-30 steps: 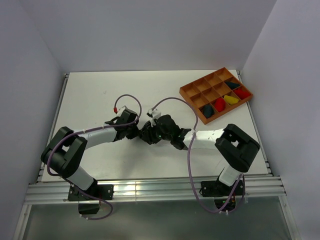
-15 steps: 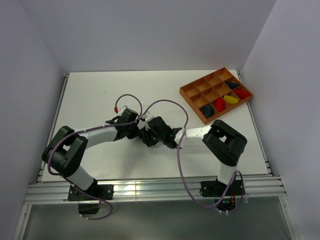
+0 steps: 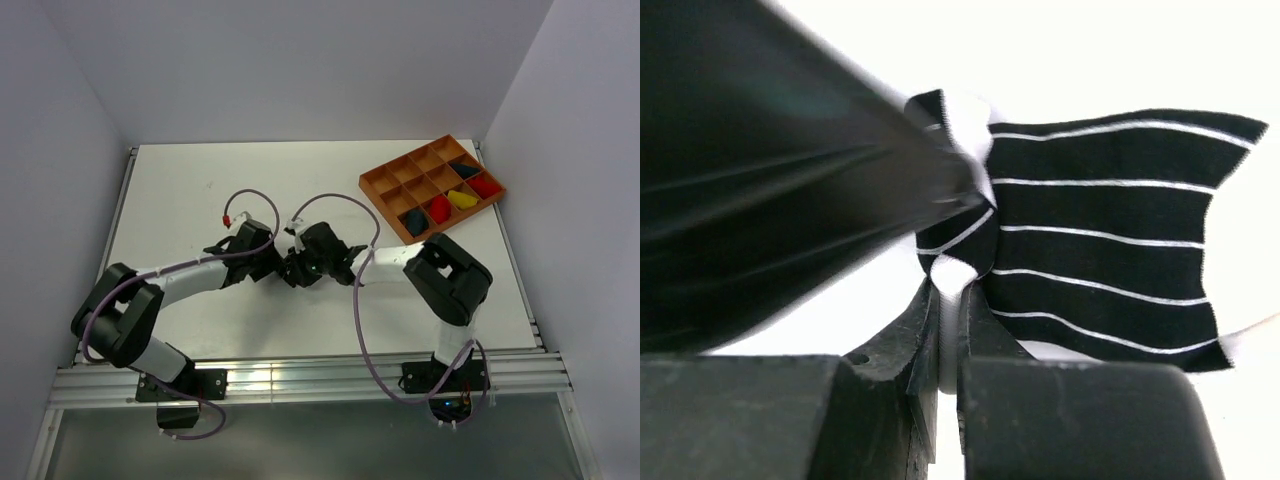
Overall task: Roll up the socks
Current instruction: Roll the sock at the center of the board.
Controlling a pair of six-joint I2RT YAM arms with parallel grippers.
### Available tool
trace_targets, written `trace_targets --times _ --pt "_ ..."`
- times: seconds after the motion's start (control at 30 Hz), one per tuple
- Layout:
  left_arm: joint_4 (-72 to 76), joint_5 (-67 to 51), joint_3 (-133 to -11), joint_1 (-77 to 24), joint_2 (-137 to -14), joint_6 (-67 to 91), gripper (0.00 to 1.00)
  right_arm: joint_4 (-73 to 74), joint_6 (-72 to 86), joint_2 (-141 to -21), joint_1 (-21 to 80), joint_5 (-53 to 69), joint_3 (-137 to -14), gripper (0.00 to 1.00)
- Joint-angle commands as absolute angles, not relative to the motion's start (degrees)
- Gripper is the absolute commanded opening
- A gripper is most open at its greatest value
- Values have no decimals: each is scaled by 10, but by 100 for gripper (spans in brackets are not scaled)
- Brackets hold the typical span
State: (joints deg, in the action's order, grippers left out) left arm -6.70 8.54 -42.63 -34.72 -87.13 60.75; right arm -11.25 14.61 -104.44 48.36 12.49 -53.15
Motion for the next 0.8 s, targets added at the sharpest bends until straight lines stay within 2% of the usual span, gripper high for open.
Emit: trace_targets --times 0.0,0.07,0.27,0.47,0.77 --pt "-38 112 -411 -351 -819 616 58 -147 211 -1068 427 267 -518 0" --pt "-31 118 -406 -351 -809 617 65 -178 236 -1085 410 351 -519 0" --pt "-5 113 -377 -351 -780 628 68 -340 407 -1158 357 502 -484 0" --pt "26 92 -371 -351 -797 635 64 -465 514 -1205 323 540 -453 0" --pt "43 67 -391 -351 -855 634 58 -447 531 -1219 308 525 -439 0"
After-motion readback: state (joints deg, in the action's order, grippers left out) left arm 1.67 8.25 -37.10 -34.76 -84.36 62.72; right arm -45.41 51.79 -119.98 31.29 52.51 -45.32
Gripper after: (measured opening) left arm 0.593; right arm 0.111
